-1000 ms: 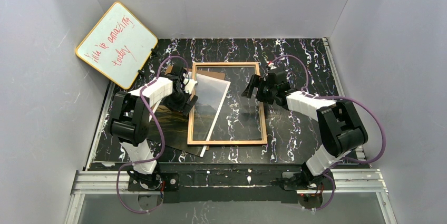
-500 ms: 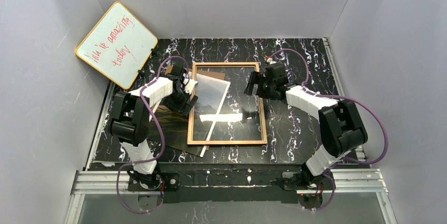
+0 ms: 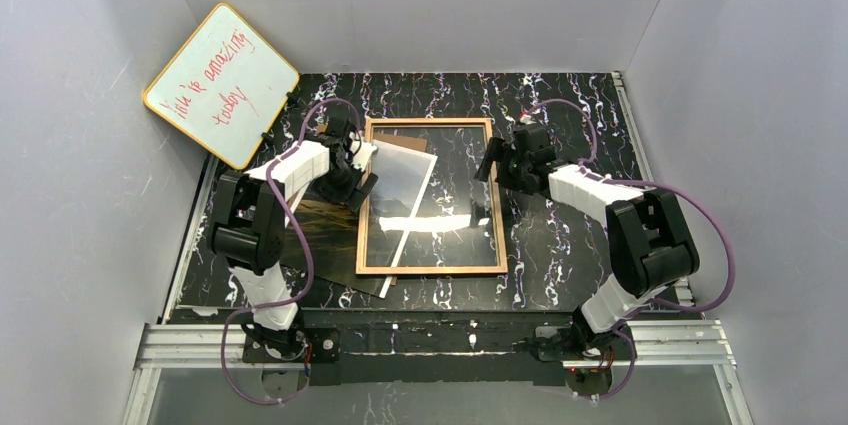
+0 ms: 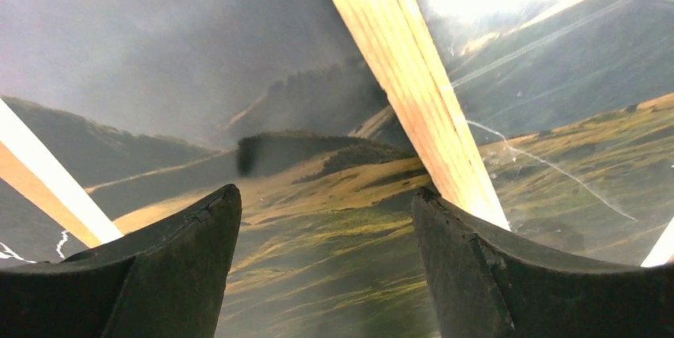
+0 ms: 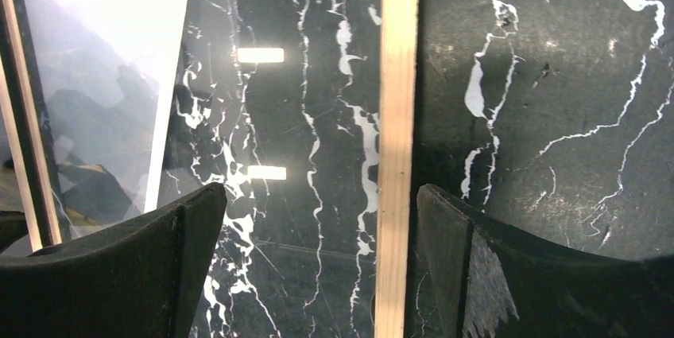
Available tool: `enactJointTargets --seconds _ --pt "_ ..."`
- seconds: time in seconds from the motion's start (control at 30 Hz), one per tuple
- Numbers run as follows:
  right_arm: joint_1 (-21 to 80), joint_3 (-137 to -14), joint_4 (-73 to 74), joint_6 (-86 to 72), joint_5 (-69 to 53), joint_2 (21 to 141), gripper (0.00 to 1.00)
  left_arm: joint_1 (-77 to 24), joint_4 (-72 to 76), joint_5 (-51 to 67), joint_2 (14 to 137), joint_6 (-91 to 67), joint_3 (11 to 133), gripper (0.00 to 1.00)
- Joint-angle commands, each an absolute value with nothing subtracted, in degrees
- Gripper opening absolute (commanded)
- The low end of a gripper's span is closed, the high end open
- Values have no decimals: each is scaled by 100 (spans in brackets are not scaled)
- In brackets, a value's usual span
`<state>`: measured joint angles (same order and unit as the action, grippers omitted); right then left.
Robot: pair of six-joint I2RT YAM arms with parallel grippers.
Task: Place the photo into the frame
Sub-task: Adjust the photo frame at the center of the board.
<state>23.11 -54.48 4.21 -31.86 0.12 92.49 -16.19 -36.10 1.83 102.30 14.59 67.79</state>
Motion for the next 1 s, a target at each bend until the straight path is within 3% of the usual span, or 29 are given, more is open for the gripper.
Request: enactJointTargets --seconds 0.0,0.97 --pt "1994 -5168 155 -3533 -263 8966 99 -1748 -3697 172 10361 1450 7157 76" --pt "167 -3656 1017 -3675 -744 6252 99 -2932 -4029 -821 12147 1462 9428 76"
